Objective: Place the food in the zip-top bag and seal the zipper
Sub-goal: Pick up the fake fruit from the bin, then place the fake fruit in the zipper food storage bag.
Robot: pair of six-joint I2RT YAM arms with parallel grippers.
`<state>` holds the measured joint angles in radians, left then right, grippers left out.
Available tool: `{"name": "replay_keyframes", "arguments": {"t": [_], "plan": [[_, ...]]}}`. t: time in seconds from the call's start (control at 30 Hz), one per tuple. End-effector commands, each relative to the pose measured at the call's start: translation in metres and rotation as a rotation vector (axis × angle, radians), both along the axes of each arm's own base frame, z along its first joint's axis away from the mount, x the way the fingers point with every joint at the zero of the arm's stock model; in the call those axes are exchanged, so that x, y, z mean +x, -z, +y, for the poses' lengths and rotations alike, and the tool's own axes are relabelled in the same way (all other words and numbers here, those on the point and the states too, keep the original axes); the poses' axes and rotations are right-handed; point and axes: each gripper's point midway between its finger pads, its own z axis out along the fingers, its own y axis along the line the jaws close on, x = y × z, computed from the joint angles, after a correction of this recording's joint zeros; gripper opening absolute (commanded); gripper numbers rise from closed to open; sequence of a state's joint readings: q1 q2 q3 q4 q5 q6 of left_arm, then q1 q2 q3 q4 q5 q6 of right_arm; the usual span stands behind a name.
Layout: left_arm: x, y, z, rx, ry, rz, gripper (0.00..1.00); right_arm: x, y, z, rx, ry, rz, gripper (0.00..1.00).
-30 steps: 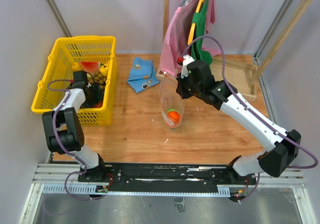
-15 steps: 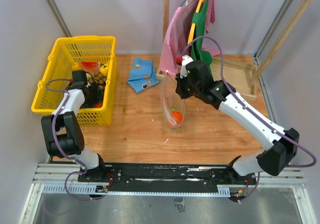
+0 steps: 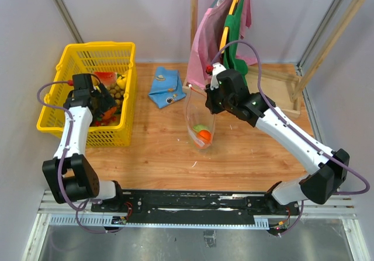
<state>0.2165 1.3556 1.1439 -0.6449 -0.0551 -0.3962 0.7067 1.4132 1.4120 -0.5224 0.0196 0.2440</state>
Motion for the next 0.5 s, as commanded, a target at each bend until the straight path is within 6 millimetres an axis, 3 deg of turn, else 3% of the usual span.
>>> {"name": "replay_keyframes", "arguments": {"t": [0.0, 0.27, 0.47], "plan": [[-0.001, -0.039, 0.002, 0.043, 0.008, -0.072, 0.43, 0.002, -0.032, 0.001, 0.018, 0.007, -0.091, 0.01], [-0.005, -0.102, -0.015, 0.099, 0.07, -0.201, 0.43, -0.002, -0.036, 0.004, 0.007, 0.009, -0.114, 0.01], [-0.013, -0.146, -0.04, 0.141, 0.172, -0.306, 0.43, -0.006, -0.042, 0.009, 0.003, 0.006, -0.135, 0.01]]}}
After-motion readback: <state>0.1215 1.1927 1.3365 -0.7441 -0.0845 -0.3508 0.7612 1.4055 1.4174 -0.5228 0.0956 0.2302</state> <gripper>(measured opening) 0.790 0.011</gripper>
